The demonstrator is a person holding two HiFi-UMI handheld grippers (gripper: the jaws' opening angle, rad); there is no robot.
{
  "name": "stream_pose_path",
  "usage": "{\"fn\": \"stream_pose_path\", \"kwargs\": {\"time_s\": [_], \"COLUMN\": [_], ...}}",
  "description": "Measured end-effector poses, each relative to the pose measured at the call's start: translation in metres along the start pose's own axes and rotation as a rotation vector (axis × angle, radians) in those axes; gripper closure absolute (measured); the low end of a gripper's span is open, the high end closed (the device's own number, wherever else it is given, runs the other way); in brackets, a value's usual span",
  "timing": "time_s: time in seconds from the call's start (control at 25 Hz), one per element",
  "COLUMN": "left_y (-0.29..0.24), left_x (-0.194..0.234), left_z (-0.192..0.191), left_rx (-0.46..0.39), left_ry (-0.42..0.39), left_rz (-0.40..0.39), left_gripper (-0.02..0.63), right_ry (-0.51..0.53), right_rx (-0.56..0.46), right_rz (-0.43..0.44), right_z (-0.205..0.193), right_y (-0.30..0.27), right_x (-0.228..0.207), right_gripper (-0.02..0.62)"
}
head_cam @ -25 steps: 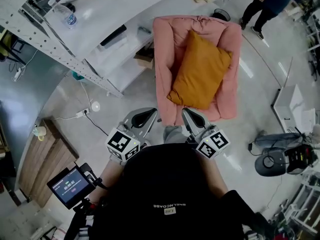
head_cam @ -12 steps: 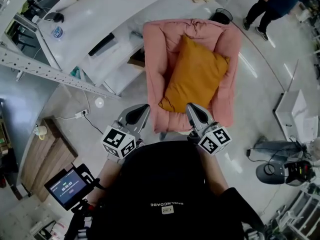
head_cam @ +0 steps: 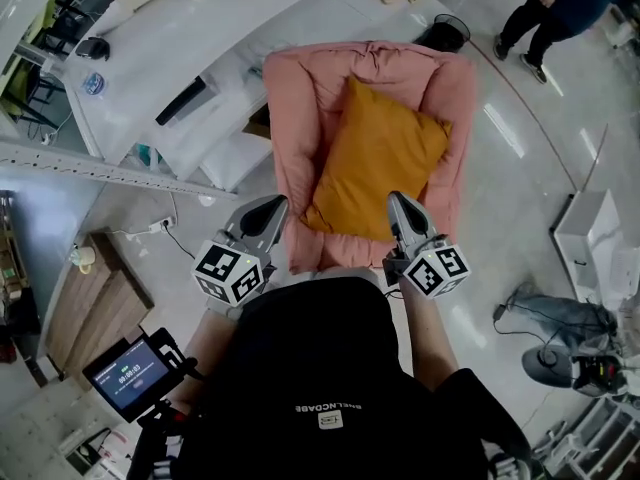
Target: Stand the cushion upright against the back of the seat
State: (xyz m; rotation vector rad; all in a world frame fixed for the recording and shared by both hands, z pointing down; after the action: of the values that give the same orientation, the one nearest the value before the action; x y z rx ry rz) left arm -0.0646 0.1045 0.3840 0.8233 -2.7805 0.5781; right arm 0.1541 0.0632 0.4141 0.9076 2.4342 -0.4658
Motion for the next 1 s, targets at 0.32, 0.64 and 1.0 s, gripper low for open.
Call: {"fn": "stream_pose_path", "kwargs": {"time_s": [0.32, 0.64, 1.0], "left_y": [-0.058, -0.084, -0.122], "left_x": [-0.005, 0.001, 0.0], "left_z": [-0.003, 0.003, 0.002], "left_rx": [0.058, 0.094, 0.144], "left_ry": [-0.029, -0.049, -0.089], "left_rz": [0.031, 0.004, -0.083], "left_gripper": [0.512, 0.483, 0.459], "right_ry": [-0.02, -0.039, -0.073], "right_rx": [-0.012, -0.031, -0.078], "right_rz": [-0.081, -0.179, -0.329], "right_z": [0.023, 0.037, 0.037], "right_y": [0.007, 0.011, 0.043], "right_x": [-0.094, -0.142, -0.191], "right_gripper": [0.588, 0.588, 0.54]}}
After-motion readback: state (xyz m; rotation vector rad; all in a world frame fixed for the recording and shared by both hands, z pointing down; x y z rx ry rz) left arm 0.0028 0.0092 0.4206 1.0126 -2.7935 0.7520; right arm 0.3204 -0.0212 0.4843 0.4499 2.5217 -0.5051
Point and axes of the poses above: the fingertips, and each gripper's own axes: y backward along the fingers, x to its left, z out of its top, the point moved 2 cm from there along y, backward along the fingers, and after that the axes turned 2 degrees about -y, right-handed, at the moved point
